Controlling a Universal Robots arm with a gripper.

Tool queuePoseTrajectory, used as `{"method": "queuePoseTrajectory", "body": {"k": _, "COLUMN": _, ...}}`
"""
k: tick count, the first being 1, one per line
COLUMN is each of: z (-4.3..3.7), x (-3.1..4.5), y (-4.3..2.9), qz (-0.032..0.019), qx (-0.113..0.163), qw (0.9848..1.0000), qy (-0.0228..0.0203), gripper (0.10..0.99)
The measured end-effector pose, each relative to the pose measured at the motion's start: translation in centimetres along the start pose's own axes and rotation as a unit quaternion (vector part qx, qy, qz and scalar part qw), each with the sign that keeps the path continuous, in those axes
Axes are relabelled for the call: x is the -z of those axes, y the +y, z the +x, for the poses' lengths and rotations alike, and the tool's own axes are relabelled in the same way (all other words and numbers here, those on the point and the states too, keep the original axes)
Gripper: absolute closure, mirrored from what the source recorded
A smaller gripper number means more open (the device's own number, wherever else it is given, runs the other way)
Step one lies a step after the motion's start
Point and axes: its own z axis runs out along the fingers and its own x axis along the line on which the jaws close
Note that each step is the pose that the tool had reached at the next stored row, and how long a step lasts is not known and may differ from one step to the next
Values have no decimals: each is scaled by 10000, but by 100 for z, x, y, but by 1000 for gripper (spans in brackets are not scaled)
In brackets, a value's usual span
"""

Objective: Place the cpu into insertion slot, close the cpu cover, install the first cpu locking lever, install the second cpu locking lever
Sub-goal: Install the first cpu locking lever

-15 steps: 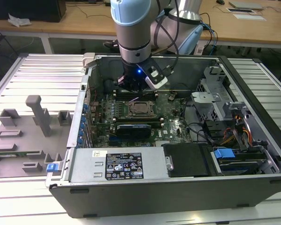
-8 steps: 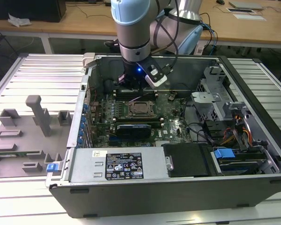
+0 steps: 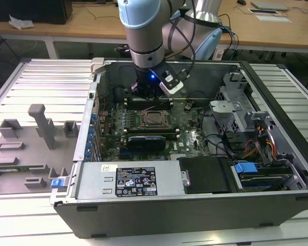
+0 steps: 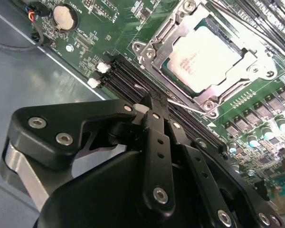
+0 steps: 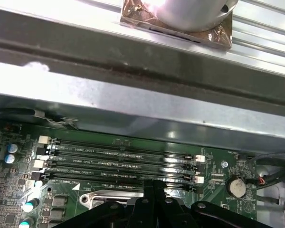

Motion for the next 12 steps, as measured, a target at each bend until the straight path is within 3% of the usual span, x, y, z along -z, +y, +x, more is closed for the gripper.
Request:
{"method": "queuePoseTrajectory", "body": {"k": 2, "z": 3, "x": -10, "y": 0, "qz": 18, "qx": -41, "qw": 10000, "qy": -9, "gripper": 980}}
{"method": "queuePoseTrajectory", "body": {"k": 3, "z": 11, "x": -47, "y": -8, "qz": 71, "qx": -254, "qw": 9996, "qy": -51, "gripper": 980}}
{"method": "queuePoseTrajectory", "body": {"k": 6, "z": 20, "x": -95, "y": -1, "qz": 141, "qx": -559, "qw": 9983, "qy": -110, "gripper": 980}}
{"method": "queuePoseTrajectory", "body": {"k": 12, "z": 23, "x": -122, "y": 26, "qz": 182, "qx": -736, "qw": 9970, "qy": -145, "gripper": 980}}
